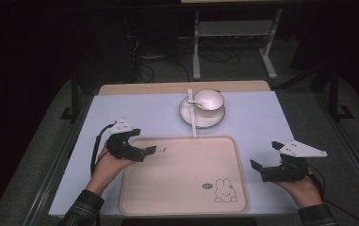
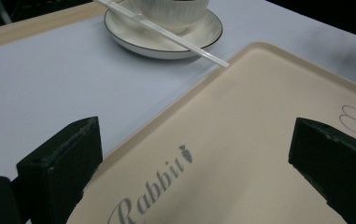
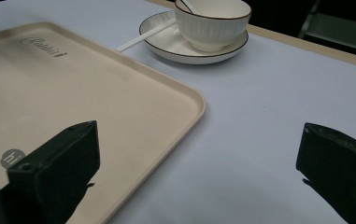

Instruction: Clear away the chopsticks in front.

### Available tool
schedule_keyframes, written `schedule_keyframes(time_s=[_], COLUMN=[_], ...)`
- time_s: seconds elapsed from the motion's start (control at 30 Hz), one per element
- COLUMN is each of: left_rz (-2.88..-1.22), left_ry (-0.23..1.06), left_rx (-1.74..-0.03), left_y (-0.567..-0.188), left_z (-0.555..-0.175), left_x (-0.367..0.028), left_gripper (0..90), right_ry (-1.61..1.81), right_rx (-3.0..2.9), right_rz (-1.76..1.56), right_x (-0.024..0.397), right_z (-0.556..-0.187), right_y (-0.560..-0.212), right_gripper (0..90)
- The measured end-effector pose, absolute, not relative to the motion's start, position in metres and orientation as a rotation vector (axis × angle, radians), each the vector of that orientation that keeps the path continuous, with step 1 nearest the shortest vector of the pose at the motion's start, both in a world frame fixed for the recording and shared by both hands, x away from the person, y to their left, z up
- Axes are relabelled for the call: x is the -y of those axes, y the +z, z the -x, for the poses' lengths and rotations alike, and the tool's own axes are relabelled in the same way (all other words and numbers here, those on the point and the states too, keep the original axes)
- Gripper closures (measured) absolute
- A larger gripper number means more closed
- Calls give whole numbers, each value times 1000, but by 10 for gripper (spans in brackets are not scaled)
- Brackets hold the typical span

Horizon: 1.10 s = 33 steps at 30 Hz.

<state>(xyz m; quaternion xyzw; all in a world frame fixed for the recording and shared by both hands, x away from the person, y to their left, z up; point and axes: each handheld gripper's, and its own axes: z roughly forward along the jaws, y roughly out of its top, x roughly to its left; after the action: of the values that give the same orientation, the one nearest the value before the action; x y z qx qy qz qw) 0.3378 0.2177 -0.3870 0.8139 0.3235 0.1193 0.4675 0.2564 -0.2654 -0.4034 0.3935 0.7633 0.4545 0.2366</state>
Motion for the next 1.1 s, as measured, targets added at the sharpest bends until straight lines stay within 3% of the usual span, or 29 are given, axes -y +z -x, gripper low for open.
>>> schedule_keyframes(time_s=[0.43, 0.57, 0.83, 1.1], left_rz=[-2013, -2026, -2052, -2083], left_ry=[280, 273, 262, 288], left_rx=[-781, -775, -810, -865], left_y=[-382, -383, -392, -403], left_z=[-378, -393, -419, -445], left_x=[-167, -149, -117, -89], left_gripper=[23, 110, 155, 296], right_ry=[1247, 1249, 1269, 1280], right_rx=[-2084, -2083, -2083, -2083], right_rz=[-1081, -1087, -1091, -1092], right_x=[267, 268, 269, 272], right_z=[-256, -256, -257, -257], right_y=[-403, -403, -404, -405], right_gripper=[0, 0, 0, 0])
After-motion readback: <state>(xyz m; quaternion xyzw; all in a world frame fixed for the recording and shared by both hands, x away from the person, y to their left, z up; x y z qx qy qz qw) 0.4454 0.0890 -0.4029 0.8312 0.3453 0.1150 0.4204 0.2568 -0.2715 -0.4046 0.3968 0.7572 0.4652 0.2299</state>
